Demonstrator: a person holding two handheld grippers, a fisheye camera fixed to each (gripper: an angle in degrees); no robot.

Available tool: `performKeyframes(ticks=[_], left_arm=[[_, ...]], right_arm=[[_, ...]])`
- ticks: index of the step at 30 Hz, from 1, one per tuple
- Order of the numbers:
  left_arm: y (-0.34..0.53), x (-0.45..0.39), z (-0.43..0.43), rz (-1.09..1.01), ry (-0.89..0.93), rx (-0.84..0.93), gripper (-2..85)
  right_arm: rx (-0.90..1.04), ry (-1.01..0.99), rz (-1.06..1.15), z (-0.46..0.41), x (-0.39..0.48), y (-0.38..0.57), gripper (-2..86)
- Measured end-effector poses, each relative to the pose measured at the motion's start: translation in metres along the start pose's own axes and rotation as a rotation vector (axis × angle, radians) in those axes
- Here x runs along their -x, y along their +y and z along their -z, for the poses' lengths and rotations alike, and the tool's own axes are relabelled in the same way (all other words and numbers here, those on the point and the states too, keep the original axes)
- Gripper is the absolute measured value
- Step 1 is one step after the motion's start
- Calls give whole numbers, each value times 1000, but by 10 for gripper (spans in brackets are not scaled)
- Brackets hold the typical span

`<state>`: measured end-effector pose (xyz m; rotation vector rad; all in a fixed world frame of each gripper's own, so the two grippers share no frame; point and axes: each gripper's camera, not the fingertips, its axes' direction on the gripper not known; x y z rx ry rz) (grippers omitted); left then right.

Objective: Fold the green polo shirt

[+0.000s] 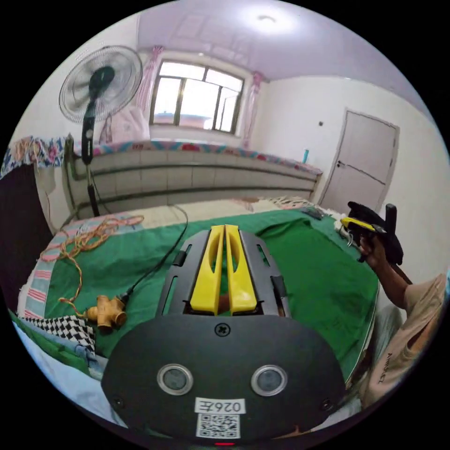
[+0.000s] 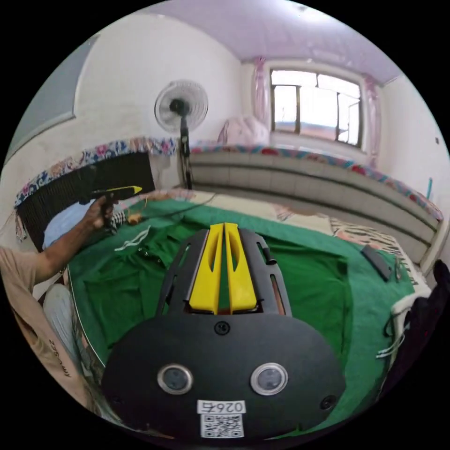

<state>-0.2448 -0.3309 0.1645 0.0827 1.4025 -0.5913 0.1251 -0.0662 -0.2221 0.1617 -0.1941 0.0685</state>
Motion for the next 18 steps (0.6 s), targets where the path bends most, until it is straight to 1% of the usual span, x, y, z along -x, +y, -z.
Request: performKeyframes(ticks=[1, 2, 4, 6, 8, 9, 10, 11, 13, 14, 15, 16, 17, 18], left_arm=[[5, -29, 21, -44, 41, -115, -10], [7, -44, 31, -60, 58, -169, -10], [21, -101, 65, -129, 121, -351, -10], [31, -142, 83, -171, 157, -436, -10], [38, -176, 88, -187, 233, -420, -10], [43, -197, 86, -208, 312, -402, -10], [48, -216, 78, -216, 406, -387, -10], [51, -225, 71, -217, 454, -375, -10], [64, -260, 34, -215, 570, -286, -10], [68, -269, 21, -212, 582, -256, -10], [76, -288, -6, -207, 590, -180, -10], [86, -308, -37, -209, 583, -90, -10], [90, -318, -53, -209, 574, -44, -10], [101, -339, -87, -207, 553, 50, -9]], right_arm=[[-91, 5, 25, 44, 0, 18, -9], [-145, 2, 43, 82, 0, 34, -9], [-203, -17, 46, 130, 1, 56, -9], [-292, -5, 11, 178, 1, 76, -9], [-473, -3, -69, 240, -4, 104, -9], [-521, -16, -83, 254, -6, 111, -9], [-585, -79, -86, 276, -10, 122, -9], [-611, -172, -93, 293, -16, 133, -9], [-679, -291, -93, 311, -25, 153, -9], [-669, -328, -109, 319, -33, 165, -9], [-641, -320, -117, 321, -36, 170, -9], [-568, -255, -146, 325, -42, 182, -9], [-471, -133, -189, 326, -49, 196, -9], [-419, -60, -217, 325, -53, 203, -8]])
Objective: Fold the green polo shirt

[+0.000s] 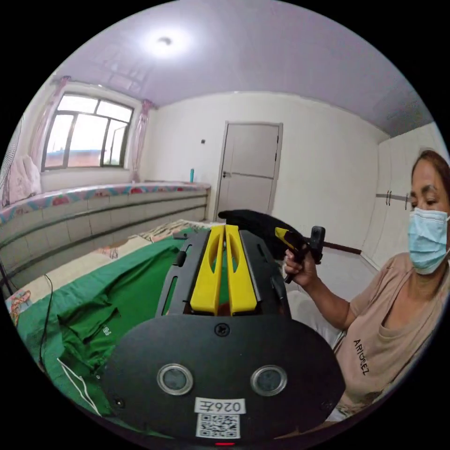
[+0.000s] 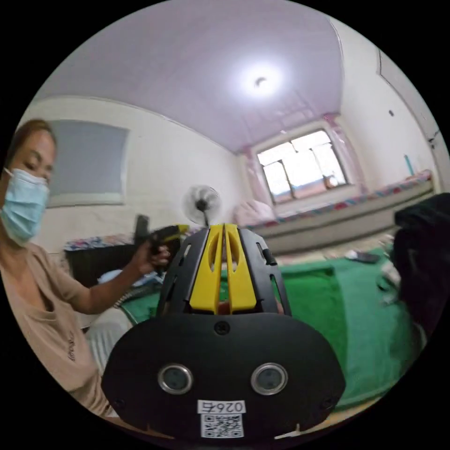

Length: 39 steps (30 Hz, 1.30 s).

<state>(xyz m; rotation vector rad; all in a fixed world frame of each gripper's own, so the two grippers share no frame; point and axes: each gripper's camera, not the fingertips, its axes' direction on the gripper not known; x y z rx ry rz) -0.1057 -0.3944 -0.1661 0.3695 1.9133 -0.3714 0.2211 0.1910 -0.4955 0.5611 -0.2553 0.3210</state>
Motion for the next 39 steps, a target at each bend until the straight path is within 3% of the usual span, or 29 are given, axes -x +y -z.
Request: performKeyframes(ticks=[2, 5, 8, 12, 22, 26, 30, 39], left_arm=[[9, 2, -60, 48, 14, 106, -8], [20, 17, -159, 138, 99, 232, -2], [26, 34, -253, 205, 154, 314, 47], [28, 54, -372, 245, 51, 431, 111], [36, 122, -605, 297, -208, 688, 129], [45, 140, -670, 291, -306, 745, 143], [54, 164, -733, 274, -442, 858, 213], [51, 197, -797, 293, -406, 1013, 190]], right_arm=[[152, 322, -72, 12, -31, 26, -6], [322, 473, -157, 24, -81, 42, 8], [409, 463, -268, 36, -124, 54, 52], [528, 417, -359, 31, -162, 73, 88], [710, 425, -352, 9, -191, 89, 128], [800, 395, -364, -6, -204, 99, 150], [825, 397, -345, -16, -204, 100, 158], [841, 433, -310, -27, -201, 102, 123]])
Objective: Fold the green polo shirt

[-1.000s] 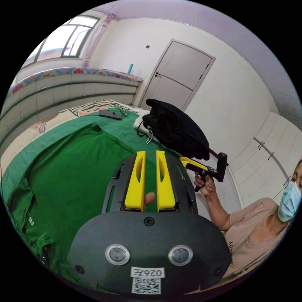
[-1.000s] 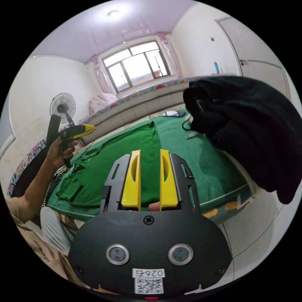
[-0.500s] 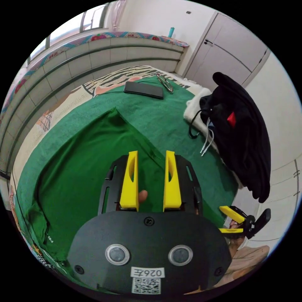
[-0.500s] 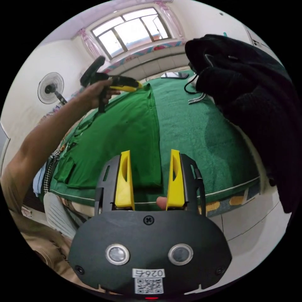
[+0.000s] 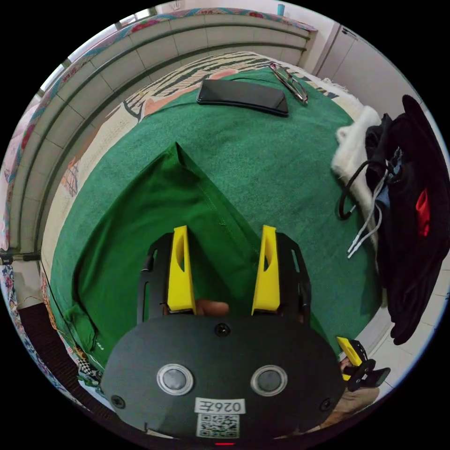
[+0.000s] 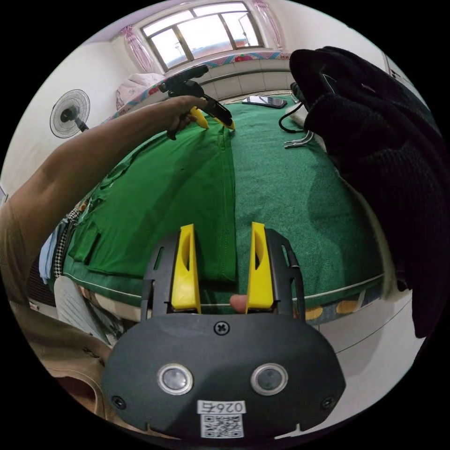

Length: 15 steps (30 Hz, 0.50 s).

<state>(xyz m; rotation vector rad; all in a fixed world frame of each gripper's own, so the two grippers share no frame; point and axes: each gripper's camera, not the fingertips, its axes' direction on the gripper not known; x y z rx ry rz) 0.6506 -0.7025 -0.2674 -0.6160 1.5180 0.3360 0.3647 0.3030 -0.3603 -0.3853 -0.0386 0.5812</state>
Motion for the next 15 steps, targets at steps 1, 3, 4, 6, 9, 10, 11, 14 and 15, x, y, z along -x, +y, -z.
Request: performKeyframes(ticks=[1, 3, 4, 6, 9, 10, 11, 14, 15], left_arm=[[-5, -3, 0, -17, -17, 7, 180], [-12, -7, 0, -41, -38, 15, 164], [-16, -9, 1, -59, -49, 24, 151], [-22, -10, 3, -94, -62, 38, 135], [-27, -1, 10, -119, -63, 51, 122], [-28, 8, 13, -108, -40, 47, 114], [-28, 13, 16, -101, -31, 41, 110], [-22, 39, 29, -68, -52, -7, 45], [-19, 48, 34, -70, -47, -26, 25]], right_arm=[[-6, -13, -6, 0, 0, 0, 123], [-8, -24, -6, 0, 2, 0, 124], [-3, -25, 1, -1, 6, -1, 120], [6, 11, 18, -2, 14, -2, 113], [26, 85, 53, -5, 30, -4, 92], [32, 98, 64, -6, 35, -5, 81], [36, 111, 71, -7, 40, -6, 79], [40, 145, 98, -8, 54, -7, 73], [41, 148, 107, -8, 58, -8, 68]])
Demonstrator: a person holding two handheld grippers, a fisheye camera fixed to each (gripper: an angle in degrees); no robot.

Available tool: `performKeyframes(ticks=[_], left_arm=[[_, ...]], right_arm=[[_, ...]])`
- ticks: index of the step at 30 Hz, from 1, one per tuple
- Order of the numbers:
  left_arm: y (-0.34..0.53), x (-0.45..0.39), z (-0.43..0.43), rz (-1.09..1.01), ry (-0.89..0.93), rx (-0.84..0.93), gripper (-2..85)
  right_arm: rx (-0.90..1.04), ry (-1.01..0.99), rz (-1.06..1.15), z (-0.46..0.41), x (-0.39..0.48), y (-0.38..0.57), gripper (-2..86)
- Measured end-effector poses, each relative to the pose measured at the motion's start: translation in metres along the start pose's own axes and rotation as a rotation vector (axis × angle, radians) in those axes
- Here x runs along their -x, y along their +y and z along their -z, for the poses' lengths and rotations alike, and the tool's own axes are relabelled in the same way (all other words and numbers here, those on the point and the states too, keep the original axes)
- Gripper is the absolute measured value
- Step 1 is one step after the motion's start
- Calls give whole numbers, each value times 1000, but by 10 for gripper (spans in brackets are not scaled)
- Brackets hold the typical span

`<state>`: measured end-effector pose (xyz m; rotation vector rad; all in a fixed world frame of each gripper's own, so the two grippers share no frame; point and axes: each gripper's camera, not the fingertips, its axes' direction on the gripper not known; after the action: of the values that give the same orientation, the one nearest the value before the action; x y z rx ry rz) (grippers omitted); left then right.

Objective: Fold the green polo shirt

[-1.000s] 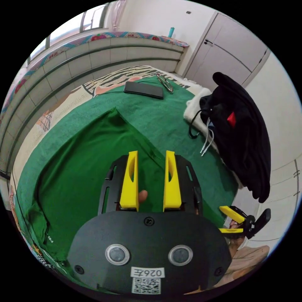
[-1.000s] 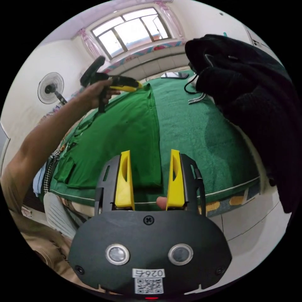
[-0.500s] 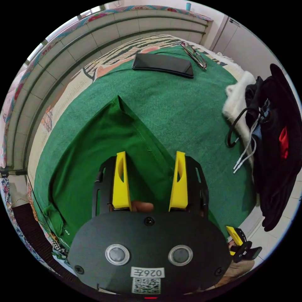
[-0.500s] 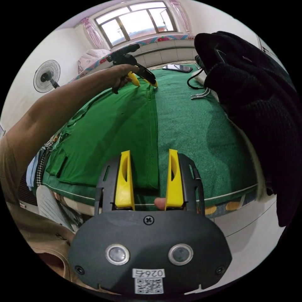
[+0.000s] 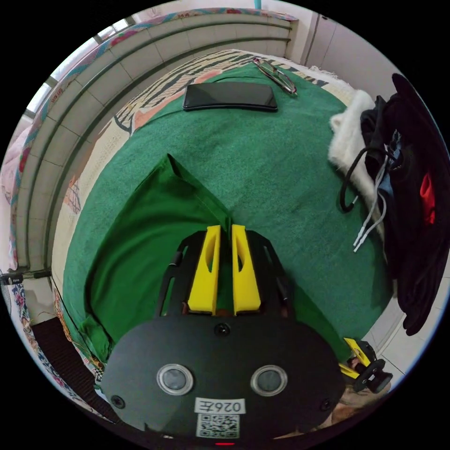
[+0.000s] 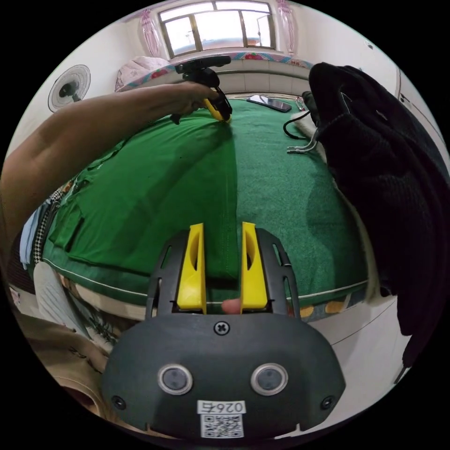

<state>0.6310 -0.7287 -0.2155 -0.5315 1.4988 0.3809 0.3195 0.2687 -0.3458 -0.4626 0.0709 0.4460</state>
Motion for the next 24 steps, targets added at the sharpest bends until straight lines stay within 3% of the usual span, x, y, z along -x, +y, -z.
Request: performKeyframes(ticks=[4, 9, 14, 19, 24], left_arm=[[9, 35, 25, -6, 64, -30, 6], [29, 88, 67, 50, 189, -81, 0], [70, 166, 132, 134, 424, -212, -1], [153, 282, 222, 196, 600, -362, -1], [260, 400, 293, 266, 608, -446, -1]], right_arm=[[26, -74, 78, -1, 23, -6, -5], [7, -140, 27, 4, 25, -10, -14], [-165, -340, -70, 25, 20, -8, -14], [-333, -352, 4, 56, 61, -13, -14], [-419, -446, 149, 71, 134, -32, -15]])
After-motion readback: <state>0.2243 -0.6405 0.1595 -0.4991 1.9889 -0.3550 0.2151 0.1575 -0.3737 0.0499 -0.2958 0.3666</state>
